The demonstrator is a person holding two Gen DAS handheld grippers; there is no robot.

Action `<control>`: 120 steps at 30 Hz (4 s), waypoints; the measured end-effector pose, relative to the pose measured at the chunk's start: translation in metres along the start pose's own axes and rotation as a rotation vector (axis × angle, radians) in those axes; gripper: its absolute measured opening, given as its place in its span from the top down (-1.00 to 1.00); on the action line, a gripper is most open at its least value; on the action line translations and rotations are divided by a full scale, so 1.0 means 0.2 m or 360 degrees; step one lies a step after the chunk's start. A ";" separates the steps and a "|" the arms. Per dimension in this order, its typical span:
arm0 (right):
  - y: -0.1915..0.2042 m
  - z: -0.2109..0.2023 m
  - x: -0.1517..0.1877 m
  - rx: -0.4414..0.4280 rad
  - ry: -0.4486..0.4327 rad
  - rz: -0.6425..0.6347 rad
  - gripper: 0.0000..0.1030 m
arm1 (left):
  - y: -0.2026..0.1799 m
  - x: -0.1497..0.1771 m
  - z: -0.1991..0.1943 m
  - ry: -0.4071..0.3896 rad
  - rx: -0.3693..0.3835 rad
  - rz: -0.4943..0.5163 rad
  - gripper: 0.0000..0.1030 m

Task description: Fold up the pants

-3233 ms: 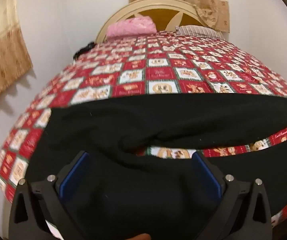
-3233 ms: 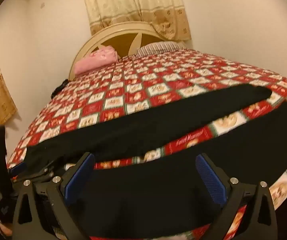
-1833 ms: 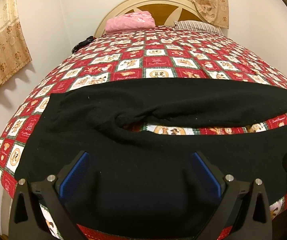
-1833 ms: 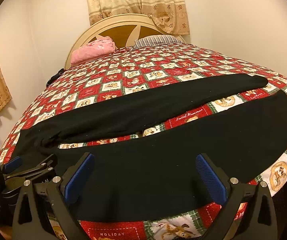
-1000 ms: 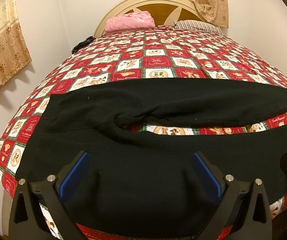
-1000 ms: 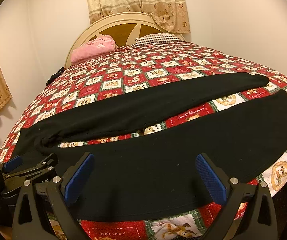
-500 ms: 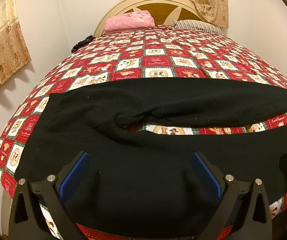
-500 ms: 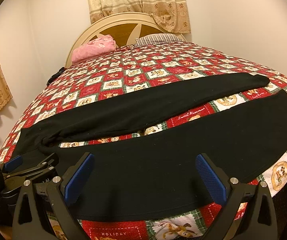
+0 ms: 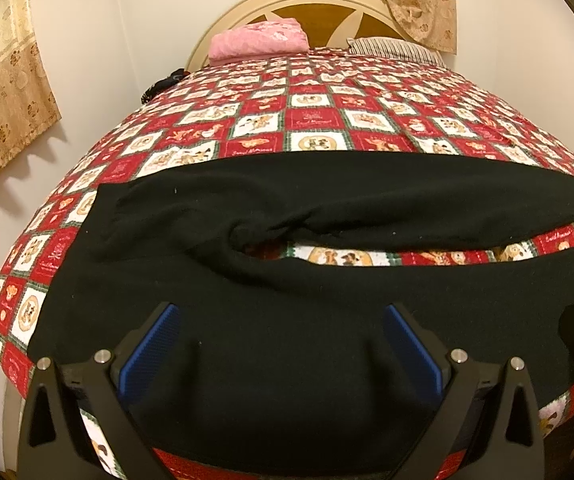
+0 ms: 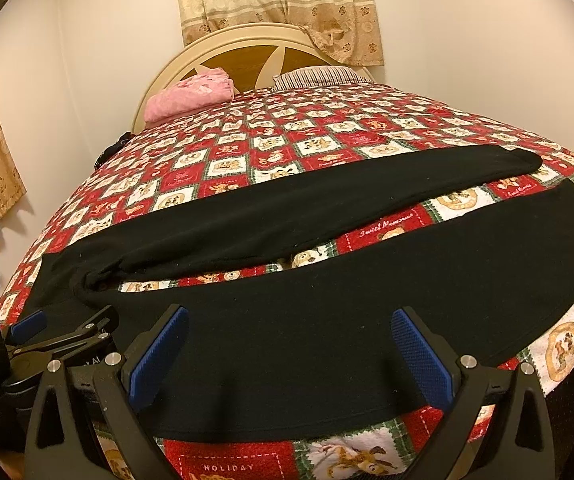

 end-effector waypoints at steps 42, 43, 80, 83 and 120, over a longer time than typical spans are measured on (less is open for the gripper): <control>0.24 1.34 -0.39 -0.0618 0.0581 -0.0734 -0.55 | 1.24 -0.31 0.97 0.0404 0.0246 -0.0418 0.09; 0.26 1.37 -0.37 -0.0570 0.0576 -0.0832 -0.55 | 1.24 -0.31 0.98 0.0393 0.0245 -0.0416 0.06; 0.03 -0.04 0.25 -0.1064 0.0368 -0.0817 0.92 | 1.40 0.29 0.00 -0.0262 0.0128 -0.0677 0.02; 0.02 0.01 0.34 -0.1012 0.0400 -0.0883 0.91 | 1.45 0.39 0.00 -0.0206 0.0013 -0.0762 -0.47; 0.46 0.20 0.35 -0.1412 0.0451 -0.0281 0.81 | 1.41 0.27 -0.04 -0.0305 0.0274 -0.1302 0.04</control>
Point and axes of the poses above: each gripper's, at about its wrist camera, not at the fingertips, and z roughly the way its jaws point, y to its left, x to its underside, the point moved 3 cm from there along z, roughly the way its jaws point, and after that the axes turned 12 degrees about -y, right-handed, at the moved point
